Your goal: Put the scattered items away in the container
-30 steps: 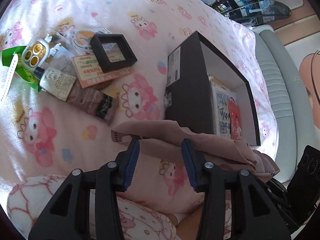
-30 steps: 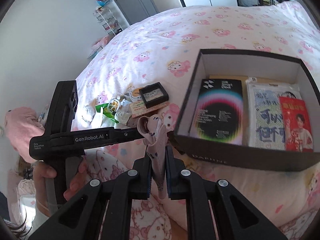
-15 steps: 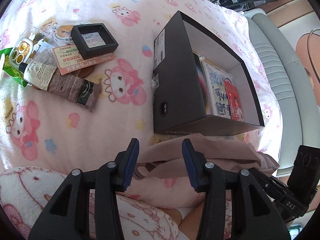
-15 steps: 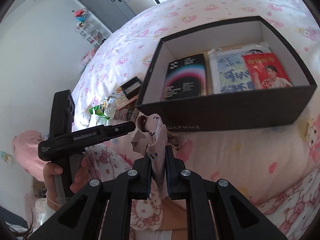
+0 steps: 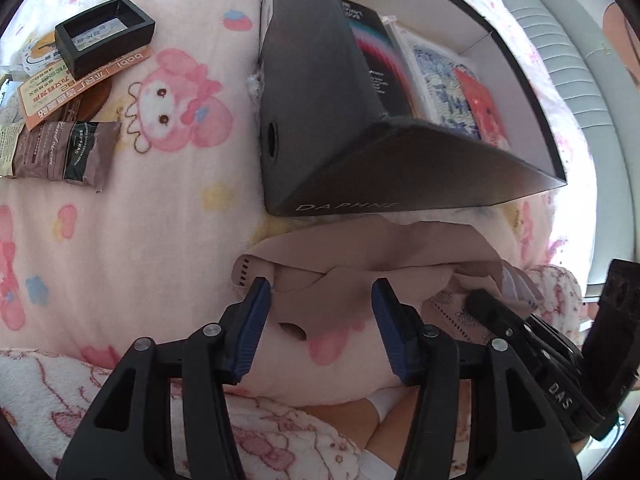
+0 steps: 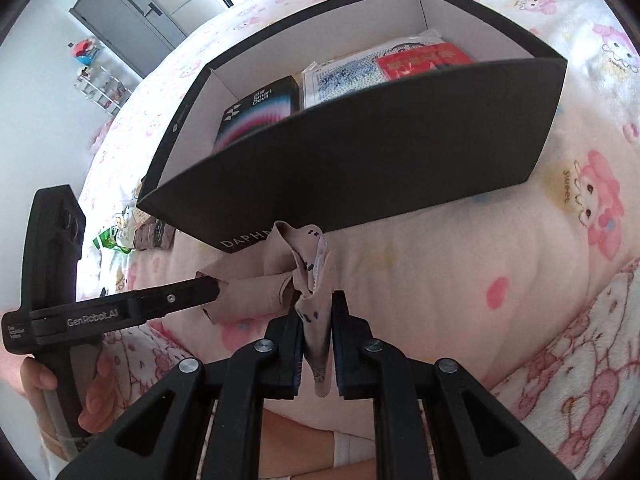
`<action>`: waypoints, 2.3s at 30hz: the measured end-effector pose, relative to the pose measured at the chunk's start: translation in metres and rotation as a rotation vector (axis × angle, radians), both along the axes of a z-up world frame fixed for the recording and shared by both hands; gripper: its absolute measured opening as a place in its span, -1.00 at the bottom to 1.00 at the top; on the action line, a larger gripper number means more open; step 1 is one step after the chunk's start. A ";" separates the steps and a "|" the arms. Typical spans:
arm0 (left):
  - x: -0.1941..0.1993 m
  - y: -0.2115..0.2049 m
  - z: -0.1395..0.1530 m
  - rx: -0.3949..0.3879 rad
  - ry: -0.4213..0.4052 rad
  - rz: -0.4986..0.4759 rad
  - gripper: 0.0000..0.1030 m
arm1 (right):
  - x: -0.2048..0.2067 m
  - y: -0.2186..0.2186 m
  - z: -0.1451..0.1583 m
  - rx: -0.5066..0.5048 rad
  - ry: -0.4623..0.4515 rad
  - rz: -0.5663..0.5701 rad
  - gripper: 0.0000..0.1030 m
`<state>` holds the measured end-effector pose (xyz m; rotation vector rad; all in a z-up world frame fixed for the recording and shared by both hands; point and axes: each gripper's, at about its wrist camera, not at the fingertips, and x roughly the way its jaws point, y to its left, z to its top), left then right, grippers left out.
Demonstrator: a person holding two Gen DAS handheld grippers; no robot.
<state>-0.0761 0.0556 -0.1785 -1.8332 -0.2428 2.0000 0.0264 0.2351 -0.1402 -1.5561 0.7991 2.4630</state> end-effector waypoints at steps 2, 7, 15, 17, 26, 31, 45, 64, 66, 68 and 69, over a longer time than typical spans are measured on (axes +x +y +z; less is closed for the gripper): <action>0.000 0.006 -0.003 -0.073 0.033 0.000 0.04 | 0.001 -0.003 -0.007 -0.007 -0.019 -0.002 -0.80; 0.006 0.019 -0.008 -0.181 0.079 -0.020 -0.03 | 0.001 0.002 -0.013 -0.023 -0.037 -0.027 -0.80; 0.018 0.013 0.003 0.011 0.078 -0.057 -0.86 | 0.002 0.010 -0.016 -0.045 -0.049 -0.052 -0.74; 0.021 0.007 0.009 0.073 0.089 -0.045 -0.86 | 0.003 0.012 -0.014 -0.044 -0.045 -0.064 -0.74; 0.025 -0.031 0.022 0.082 0.165 0.165 -0.10 | 0.005 0.018 -0.010 -0.028 -0.045 -0.110 -0.64; 0.017 -0.015 0.010 0.029 0.106 0.082 0.18 | 0.008 0.024 -0.011 -0.048 -0.058 -0.123 -0.55; 0.016 0.013 0.008 -0.013 0.126 -0.021 -0.90 | 0.003 0.017 -0.014 -0.076 0.015 -0.058 -0.69; 0.030 0.002 0.063 0.040 0.213 -0.013 -0.88 | 0.004 0.038 0.006 -0.121 0.006 -0.076 -0.76; 0.028 -0.005 0.054 0.025 0.187 0.008 -0.80 | 0.003 0.040 -0.011 -0.127 -0.070 -0.099 -0.66; 0.023 -0.010 0.044 -0.007 0.169 0.034 -0.30 | 0.001 0.041 -0.024 -0.128 -0.120 -0.118 -0.50; 0.020 -0.011 0.038 -0.014 0.158 0.049 0.10 | 0.000 0.041 -0.028 -0.120 -0.132 -0.123 -0.50</action>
